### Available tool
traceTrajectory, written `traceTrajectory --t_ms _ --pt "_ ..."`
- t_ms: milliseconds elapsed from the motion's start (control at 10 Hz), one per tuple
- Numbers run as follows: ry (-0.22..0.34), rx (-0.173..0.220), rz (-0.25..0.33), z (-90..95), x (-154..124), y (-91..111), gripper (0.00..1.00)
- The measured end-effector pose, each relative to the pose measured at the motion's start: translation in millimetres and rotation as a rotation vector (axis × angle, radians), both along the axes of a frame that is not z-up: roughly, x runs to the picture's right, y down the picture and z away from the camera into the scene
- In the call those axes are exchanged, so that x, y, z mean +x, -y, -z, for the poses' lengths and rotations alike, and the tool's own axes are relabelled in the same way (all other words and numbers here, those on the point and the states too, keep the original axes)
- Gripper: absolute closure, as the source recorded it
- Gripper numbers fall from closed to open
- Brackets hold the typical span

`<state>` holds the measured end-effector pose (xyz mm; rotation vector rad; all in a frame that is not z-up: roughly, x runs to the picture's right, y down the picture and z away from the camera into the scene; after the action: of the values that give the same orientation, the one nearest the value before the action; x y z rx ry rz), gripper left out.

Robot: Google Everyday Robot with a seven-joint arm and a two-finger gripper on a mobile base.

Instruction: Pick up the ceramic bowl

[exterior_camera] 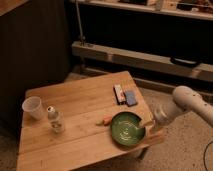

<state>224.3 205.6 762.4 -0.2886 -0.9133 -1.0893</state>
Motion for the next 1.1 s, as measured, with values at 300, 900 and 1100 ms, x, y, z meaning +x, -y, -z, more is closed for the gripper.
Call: traceTrajectory --t_ms 300,900,1100 --pt "-0.074 0.064 -0.055 -14.2 5.3 2.6 0.46" --pt "-0.090 0.059 -0.068 -31.5 -5.7 10.4 0.81" --pt "-0.084 0.036 -0.045 -38.0 -12.0 6.5 0.79"
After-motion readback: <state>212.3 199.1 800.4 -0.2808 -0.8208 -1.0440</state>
